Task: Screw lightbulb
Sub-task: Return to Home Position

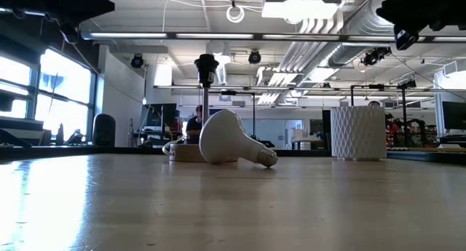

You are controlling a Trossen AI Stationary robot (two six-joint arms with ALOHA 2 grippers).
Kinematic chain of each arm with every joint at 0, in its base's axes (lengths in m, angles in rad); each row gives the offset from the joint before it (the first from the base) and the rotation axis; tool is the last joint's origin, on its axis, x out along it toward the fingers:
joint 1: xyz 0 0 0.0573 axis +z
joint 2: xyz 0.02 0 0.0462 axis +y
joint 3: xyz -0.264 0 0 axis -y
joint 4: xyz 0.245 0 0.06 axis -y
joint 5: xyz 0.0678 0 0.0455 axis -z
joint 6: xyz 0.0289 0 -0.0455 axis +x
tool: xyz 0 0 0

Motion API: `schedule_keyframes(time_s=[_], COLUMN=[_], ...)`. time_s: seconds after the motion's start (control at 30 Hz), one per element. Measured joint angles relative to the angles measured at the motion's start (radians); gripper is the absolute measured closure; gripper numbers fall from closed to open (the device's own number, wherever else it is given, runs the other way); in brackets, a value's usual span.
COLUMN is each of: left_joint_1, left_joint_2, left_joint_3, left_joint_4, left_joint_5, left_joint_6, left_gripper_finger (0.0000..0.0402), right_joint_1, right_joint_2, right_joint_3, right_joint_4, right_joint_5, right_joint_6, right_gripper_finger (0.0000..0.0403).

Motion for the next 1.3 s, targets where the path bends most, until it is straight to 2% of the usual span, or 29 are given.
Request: schedule_keyframes(time_s=[0.1,0.17,0.37,0.63,0.83,0.97,1.1,1.23,1.3], left_joint_1=[0.075,0.128,0.297,0.475,0.51,0.51,0.507,0.507,0.507], left_joint_2=[-0.04,-0.052,-0.055,-0.05,-0.05,-0.05,-0.05,-0.05,-0.05], left_joint_3=[-0.096,-0.15,-0.252,-0.318,-0.318,-0.318,-0.318,-0.318,-0.318], left_joint_4=[0.126,0.187,0.24,0.323,0.295,0.256,0.193,0.158,0.138], left_joint_5=[0.096,0.175,0.384,0.65,0.694,0.694,0.71,0.666,0.632], left_joint_6=[0.019,0.019,-0.039,-0.076,-0.029,0.046,0.116,0.109,0.083], left_gripper_finger=[0.0401,0.0402,0.0401,0.0401,0.0401,0.0401,0.0401,0.0401,0.0401], right_joint_1=[-0.025,-0.044,-0.113,-0.188,-0.209,-0.21,-0.21,-0.21,-0.21], right_joint_2=[-0.051,-0.079,-0.127,-0.125,-0.117,-0.117,-0.117,-0.094,-0.075], right_joint_3=[-0.031,-0.053,-0.118,-0.265,-0.296,-0.296,-0.296,-0.296,-0.296], right_joint_4=[0.005,0.014,0.045,0.269,0.3,0.317,0.257,0.193,0.193], right_joint_5=[-0.107,-0.179,-0.329,-0.476,-0.477,-0.413,-0.345,-0.254,-0.243], right_joint_6=[0.012,0.026,0.074,0.149,0.101,0.029,0.003,0.05,0.045], right_gripper_finger=[0.0377,0.0396,0.0393,0.0401,0.0402,0.0402,0.0402,0.0402,0.0402])
